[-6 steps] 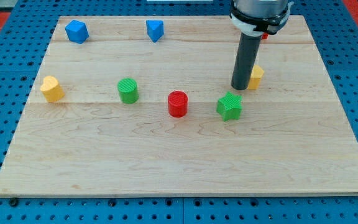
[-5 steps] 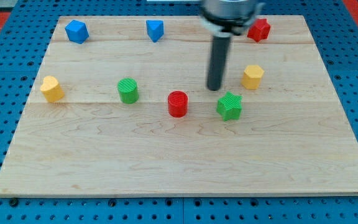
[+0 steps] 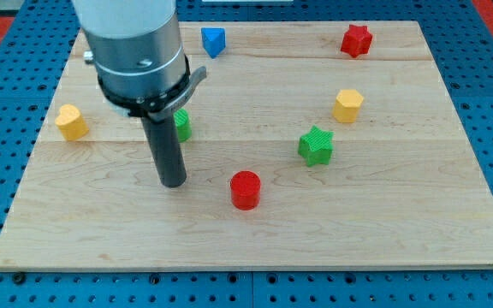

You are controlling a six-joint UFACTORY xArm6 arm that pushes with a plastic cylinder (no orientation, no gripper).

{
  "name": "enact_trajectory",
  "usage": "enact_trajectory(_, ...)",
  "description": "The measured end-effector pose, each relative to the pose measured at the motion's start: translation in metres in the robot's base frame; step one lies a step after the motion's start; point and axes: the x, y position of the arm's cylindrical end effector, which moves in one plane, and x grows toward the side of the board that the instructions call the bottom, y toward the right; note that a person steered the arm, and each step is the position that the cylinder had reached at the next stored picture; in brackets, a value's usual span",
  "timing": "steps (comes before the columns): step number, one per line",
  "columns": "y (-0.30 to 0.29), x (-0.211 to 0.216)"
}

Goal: Move the red circle towards the bottom left of the board

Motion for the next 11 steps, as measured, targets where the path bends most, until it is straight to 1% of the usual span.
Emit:
enact_trajectory(1, -0.009, 0.002)
enact_trajectory(2, -0.019, -0.014)
enact_trajectory(3, 0.068, -0.026)
enact_trajectory(4, 0.112, -0.002)
enact_trajectory(5, 0.106, 0.032)
enact_trajectory(6, 0.147, 0.032)
enact_trajectory(7, 0.138, 0.061)
enact_trajectory(8, 0.066, 0.070)
enact_trajectory(9, -0.052, 0.064)
enact_trajectory(10, -0.043, 0.063)
enact_trajectory(11, 0.044, 0.050)
